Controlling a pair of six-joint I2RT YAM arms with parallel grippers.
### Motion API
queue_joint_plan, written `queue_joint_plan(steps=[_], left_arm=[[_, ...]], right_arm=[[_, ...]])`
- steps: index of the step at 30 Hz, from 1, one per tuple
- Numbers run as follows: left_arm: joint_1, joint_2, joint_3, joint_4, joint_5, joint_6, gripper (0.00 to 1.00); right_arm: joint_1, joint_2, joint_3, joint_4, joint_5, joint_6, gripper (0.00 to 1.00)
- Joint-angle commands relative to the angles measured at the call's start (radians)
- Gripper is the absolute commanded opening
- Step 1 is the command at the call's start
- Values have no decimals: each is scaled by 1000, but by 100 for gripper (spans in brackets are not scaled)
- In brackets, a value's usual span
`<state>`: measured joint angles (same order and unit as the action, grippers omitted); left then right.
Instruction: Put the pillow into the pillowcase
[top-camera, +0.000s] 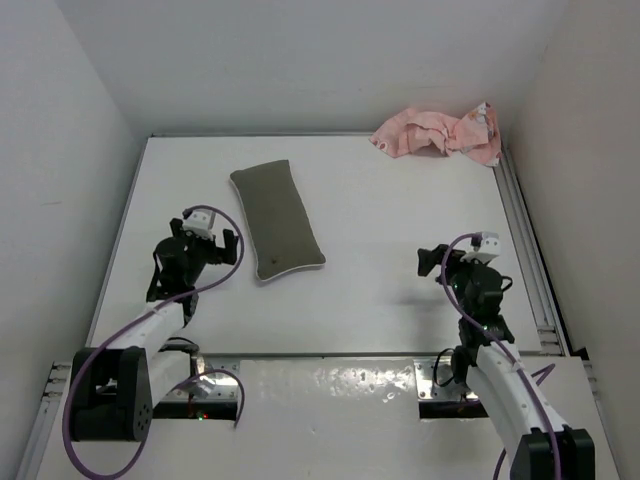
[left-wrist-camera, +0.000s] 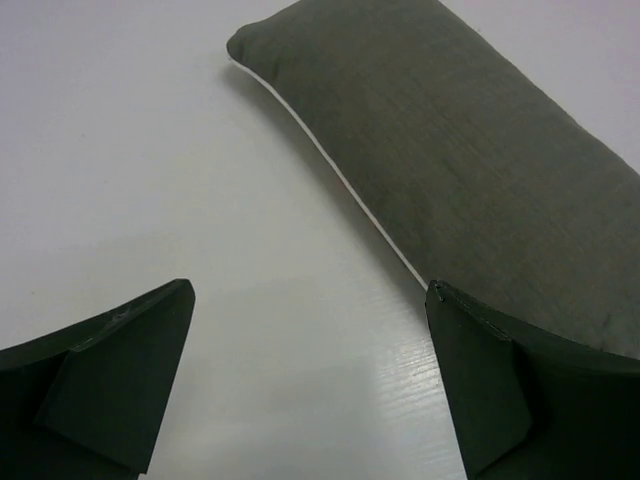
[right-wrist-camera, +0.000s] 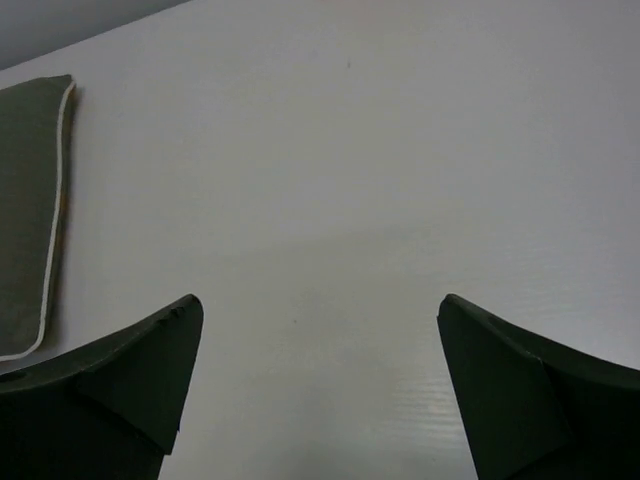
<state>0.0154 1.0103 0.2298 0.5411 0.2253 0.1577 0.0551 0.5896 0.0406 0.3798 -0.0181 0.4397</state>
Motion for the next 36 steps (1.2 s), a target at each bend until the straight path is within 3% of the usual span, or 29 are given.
queue_joint_plan(steps=[1, 3, 4, 6, 7, 8, 9, 10, 11, 12, 15, 17, 18, 19, 20, 21, 23, 24, 26, 27, 30, 32, 36], left_arm=[[-5, 16, 74, -13, -20, -18, 100], [-5, 40, 118, -59, -5, 26, 100], [-5, 51, 138, -143, 110, 116, 100], [-32, 70, 211, -269, 233, 444, 100], [-32, 83, 238, -435, 349, 741, 100], [-37, 86, 252, -487, 373, 841, 100], [-41, 83, 270, -506, 371, 877, 100], [-48, 80, 273, -451, 332, 826, 100], [-52, 82, 276, -414, 301, 775, 100], [-52, 89, 290, -385, 275, 740, 100], [-42, 131, 345, -331, 203, 567, 100], [-15, 151, 380, -357, 233, 453, 100], [10, 155, 408, -372, 236, 415, 100], [18, 168, 416, -394, 258, 358, 100], [23, 172, 422, -406, 281, 353, 99], [27, 178, 425, -420, 299, 358, 89], [23, 200, 431, -455, 322, 379, 81], [21, 208, 436, -472, 315, 379, 80], [21, 235, 463, -492, 307, 373, 81], [21, 247, 473, -503, 298, 370, 87], [21, 296, 509, -509, 275, 375, 98], [23, 313, 532, -507, 255, 373, 100], [26, 387, 569, -507, 236, 367, 100]], right_arm=[[2, 6, 2, -94, 130, 105, 99], [2, 9, 59, -177, 69, 108, 99], [3, 33, 165, -208, -22, -53, 99], [70, 110, 322, -420, -167, -210, 99], [113, 228, 517, -523, -111, -323, 99], [162, 298, 613, -732, -20, -385, 99], [257, 371, 710, -807, 212, -473, 99], [294, 447, 851, -875, 334, -599, 99], [330, 584, 904, -936, 447, -674, 99], [385, 649, 945, -934, 657, -813, 99], [420, 879, 1094, -709, 915, -887, 99], [407, 1017, 1324, -790, 783, -788, 99], [364, 1058, 1414, -830, 654, -625, 99], [335, 1097, 1555, -855, 384, -533, 99], [303, 1136, 1602, -846, 254, -460, 99], [245, 1227, 1652, -834, 147, -324, 99], [207, 1335, 1813, -790, 23, -224, 99], [189, 1448, 1917, -776, 21, -154, 94], [174, 1539, 1955, -653, 75, -92, 81], [161, 1570, 1947, -592, 130, 12, 78], [115, 1668, 1879, -386, 266, 241, 92], [88, 1714, 1894, -296, 345, 341, 92], [78, 1826, 1984, -242, 472, 392, 89]])
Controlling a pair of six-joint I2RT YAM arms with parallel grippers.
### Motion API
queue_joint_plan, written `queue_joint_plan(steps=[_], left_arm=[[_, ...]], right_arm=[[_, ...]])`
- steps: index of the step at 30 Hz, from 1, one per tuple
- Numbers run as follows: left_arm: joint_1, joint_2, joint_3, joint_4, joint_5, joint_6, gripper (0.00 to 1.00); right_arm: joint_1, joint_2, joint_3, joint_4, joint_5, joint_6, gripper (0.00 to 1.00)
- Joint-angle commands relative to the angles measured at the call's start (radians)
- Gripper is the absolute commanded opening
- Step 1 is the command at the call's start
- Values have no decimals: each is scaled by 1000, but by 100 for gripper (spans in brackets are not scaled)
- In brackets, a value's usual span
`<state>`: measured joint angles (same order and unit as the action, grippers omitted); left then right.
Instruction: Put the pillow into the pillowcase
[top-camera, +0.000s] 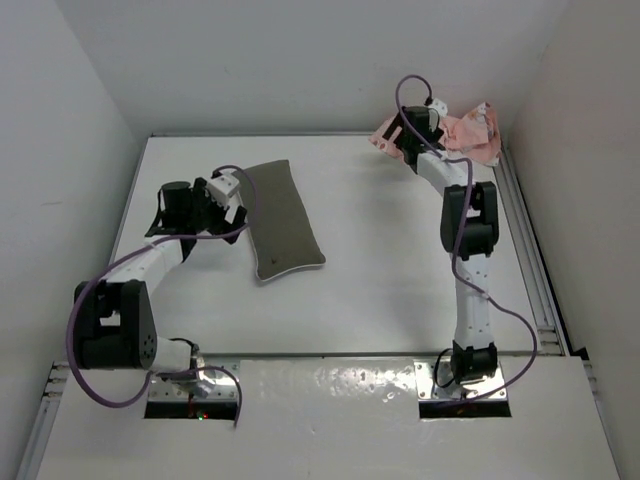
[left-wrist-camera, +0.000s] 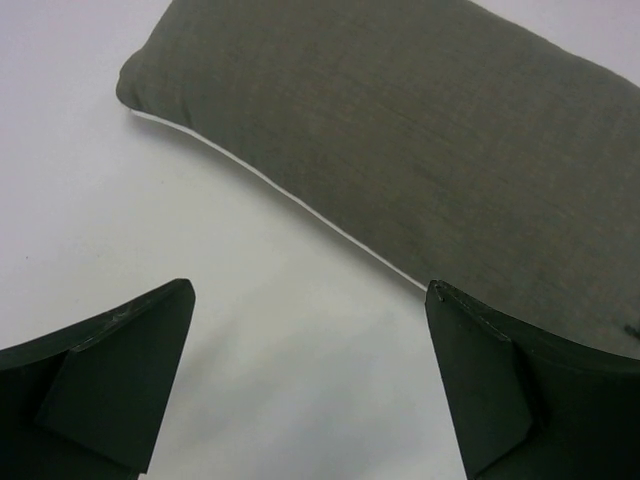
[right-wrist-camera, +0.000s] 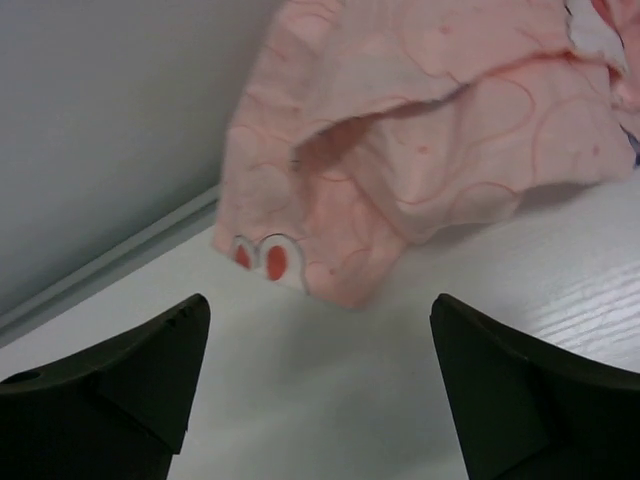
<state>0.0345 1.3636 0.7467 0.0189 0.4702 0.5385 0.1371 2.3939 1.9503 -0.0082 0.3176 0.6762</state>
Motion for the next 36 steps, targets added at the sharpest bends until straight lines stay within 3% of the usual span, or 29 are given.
queue_joint_plan(steps=[1, 6, 9, 10, 11, 13, 15, 18, 21, 23, 24, 27, 30, 36], left_arm=[[7, 46, 63, 16, -7, -14, 100], [22, 106, 101, 13, 4, -17, 100], [44, 129, 129, 9, 1, -15, 100], [48, 134, 138, 10, -4, -15, 100], [50, 138, 143, 13, -18, -11, 100], [50, 138, 152, 19, -30, -6, 100], [48, 138, 157, 19, -28, -6, 100], [44, 124, 158, 19, -4, -18, 100], [41, 103, 139, 44, 33, -34, 100], [39, 85, 120, 65, 51, -48, 99], [38, 75, 102, 75, 65, -49, 99], [13, 52, 69, 130, 93, -49, 98], [-11, 25, 48, 170, 102, -41, 98], [-54, -55, -10, 245, 130, -92, 98]], right_arm=[[-4, 72, 90, 158, 140, 178, 89], [-25, 269, 271, 211, 112, 344, 77], [-27, 352, 324, 250, 112, 381, 59], [-31, 358, 323, 255, 112, 385, 51], [-30, 360, 311, 260, 107, 387, 27], [-39, 338, 277, 273, 65, 353, 0], [-40, 248, 187, 341, 2, 277, 0], [-1, 12, 14, 384, -181, -96, 0], [54, -338, -418, 538, -199, -351, 0], [68, -505, -554, 614, -224, -411, 0], [70, -657, -606, 619, -235, -440, 0], [76, -909, -743, 579, -262, -507, 0], [96, -1089, -810, 469, -244, -561, 0], [119, -1275, -834, 187, -268, -538, 0]])
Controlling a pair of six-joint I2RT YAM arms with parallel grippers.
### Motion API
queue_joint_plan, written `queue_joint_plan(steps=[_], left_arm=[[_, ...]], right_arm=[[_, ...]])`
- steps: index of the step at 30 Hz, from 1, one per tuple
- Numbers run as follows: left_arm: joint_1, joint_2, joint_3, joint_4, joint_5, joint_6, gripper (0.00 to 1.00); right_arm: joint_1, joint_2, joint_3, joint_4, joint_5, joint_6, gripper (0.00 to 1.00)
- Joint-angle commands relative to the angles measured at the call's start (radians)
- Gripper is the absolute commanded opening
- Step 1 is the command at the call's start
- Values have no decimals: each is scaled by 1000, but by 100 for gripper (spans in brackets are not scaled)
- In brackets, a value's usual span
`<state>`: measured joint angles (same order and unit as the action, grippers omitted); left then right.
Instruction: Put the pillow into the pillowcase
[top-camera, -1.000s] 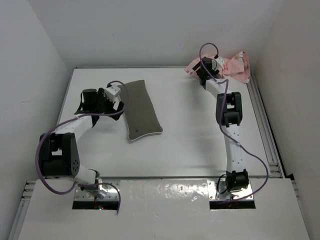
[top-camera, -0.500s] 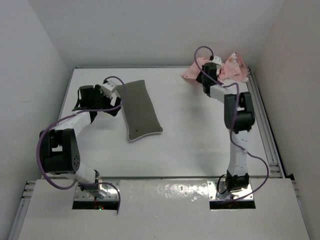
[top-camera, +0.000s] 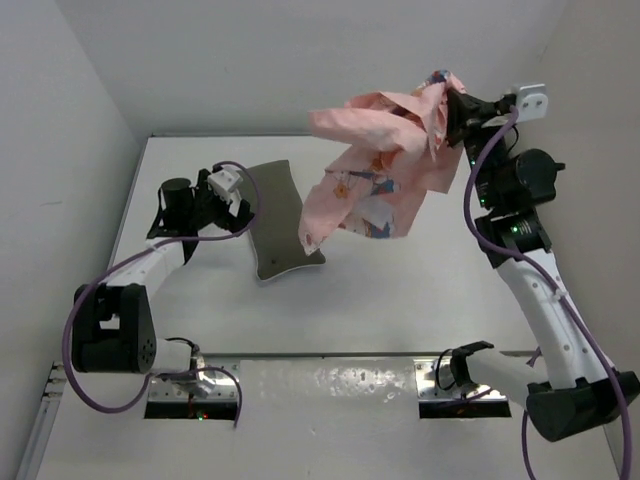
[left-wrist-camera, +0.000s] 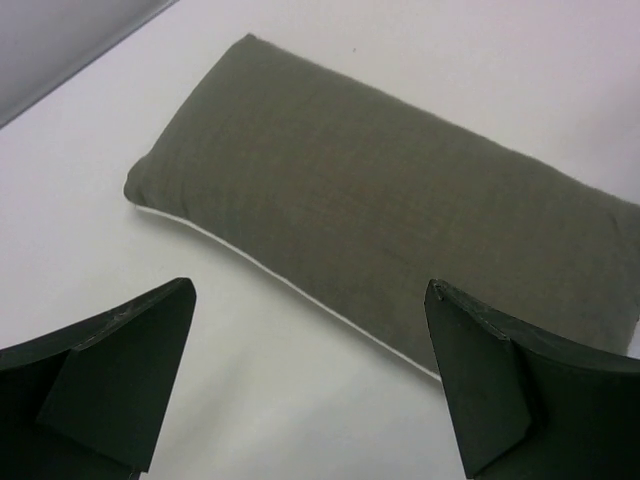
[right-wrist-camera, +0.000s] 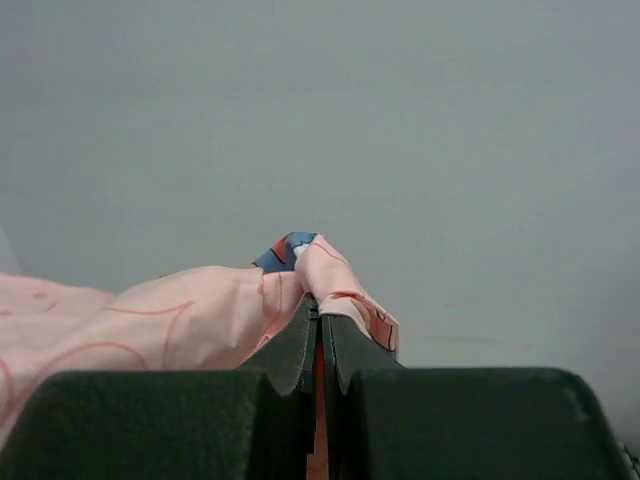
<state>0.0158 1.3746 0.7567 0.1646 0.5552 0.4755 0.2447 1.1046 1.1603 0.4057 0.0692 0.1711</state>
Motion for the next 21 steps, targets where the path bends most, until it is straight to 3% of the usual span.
queue_joint_plan(steps=[1, 6, 9, 11, 12, 14, 15, 17, 19, 21], left_arm=[[-40, -75, -28, 101, 45, -28, 98], [-56, -141, -74, 92, 31, -29, 98], [-57, -172, -91, 79, 9, -29, 98], [-56, -181, -102, 76, 5, -28, 98], [-56, -183, -103, 76, 3, -25, 98], [-57, -184, -103, 78, 5, -18, 98], [-57, -184, -100, 78, 2, -14, 98], [-60, -186, -100, 84, -1, -9, 99], [-62, -183, -106, 90, -12, -5, 99], [-62, -184, -115, 93, -15, 2, 99]], right_arm=[[11, 8, -42, -228, -22, -25, 0], [5, 81, -4, -304, -40, 121, 0], [11, 211, 56, -335, -101, 218, 0], [21, 371, 166, -436, -121, 286, 49], [22, 438, 244, -490, -200, 283, 68], [53, 669, 445, -796, -282, 198, 98], [70, 736, 658, -1014, -282, 173, 99], [116, 819, 771, -1106, -154, 112, 99], [114, 766, 675, -1014, -44, 131, 99], [79, 614, 416, -795, -42, 183, 99]])
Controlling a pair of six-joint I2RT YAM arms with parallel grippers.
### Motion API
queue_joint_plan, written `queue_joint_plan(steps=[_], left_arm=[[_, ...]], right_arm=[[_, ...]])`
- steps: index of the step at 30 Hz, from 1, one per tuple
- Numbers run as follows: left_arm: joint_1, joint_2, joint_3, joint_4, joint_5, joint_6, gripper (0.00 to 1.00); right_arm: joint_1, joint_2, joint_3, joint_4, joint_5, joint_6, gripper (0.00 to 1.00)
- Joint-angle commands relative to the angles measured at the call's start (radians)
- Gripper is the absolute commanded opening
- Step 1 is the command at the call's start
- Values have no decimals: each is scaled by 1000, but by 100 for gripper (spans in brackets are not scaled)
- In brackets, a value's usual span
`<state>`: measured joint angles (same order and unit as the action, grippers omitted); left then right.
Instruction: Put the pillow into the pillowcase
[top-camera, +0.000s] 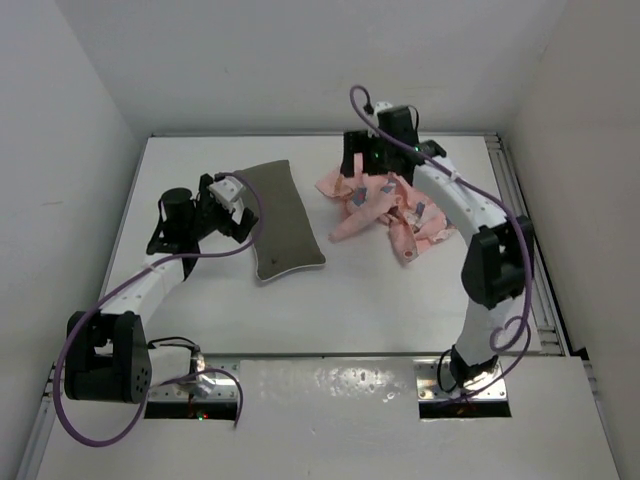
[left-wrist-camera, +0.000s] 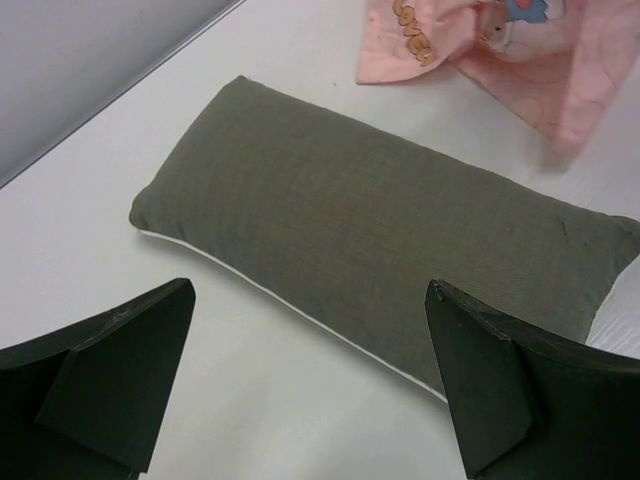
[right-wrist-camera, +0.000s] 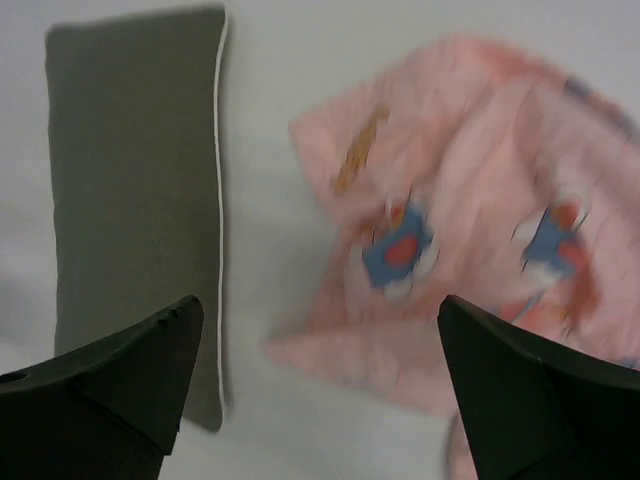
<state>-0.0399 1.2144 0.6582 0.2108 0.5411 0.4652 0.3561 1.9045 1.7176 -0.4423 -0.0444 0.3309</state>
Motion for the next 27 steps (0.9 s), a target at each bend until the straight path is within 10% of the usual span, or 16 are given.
queue_joint_plan(steps=[1, 2, 4, 5, 7, 8, 9, 13, 15, 23, 27], left_arm=[[-11, -21, -20, 48, -1, 15, 99], [-12, -18, -22, 48, -1, 18, 99], [-18, -16, -25, 55, -1, 20, 99], [-21, -13, -26, 56, -1, 23, 99], [-29, -9, -29, 61, -6, 26, 100], [-29, -7, -29, 67, -9, 26, 100], [-31, -6, -31, 70, -9, 27, 100], [-34, -6, -34, 75, -13, 30, 100], [-34, -6, -35, 72, -15, 30, 100], [-32, -9, -40, 70, -30, 36, 100], [-34, -7, -34, 75, -30, 38, 100]], right_arm=[[-93, -237, -226, 133, 1, 96, 99], [-130, -280, -378, 201, -47, 133, 83], [-213, -354, -469, 307, -127, 199, 4], [-226, -358, -501, 291, -103, 206, 0], [-224, -341, -504, 197, -25, 122, 5], [-217, -331, -506, 173, 41, 99, 25], [-210, -300, -509, 128, 69, 77, 67], [-212, -219, -527, 85, 64, 60, 81], [-209, -185, -529, 67, 48, 74, 78], [-103, -81, -486, -38, 28, 30, 0], [-27, -100, -394, -32, -268, -48, 0]])
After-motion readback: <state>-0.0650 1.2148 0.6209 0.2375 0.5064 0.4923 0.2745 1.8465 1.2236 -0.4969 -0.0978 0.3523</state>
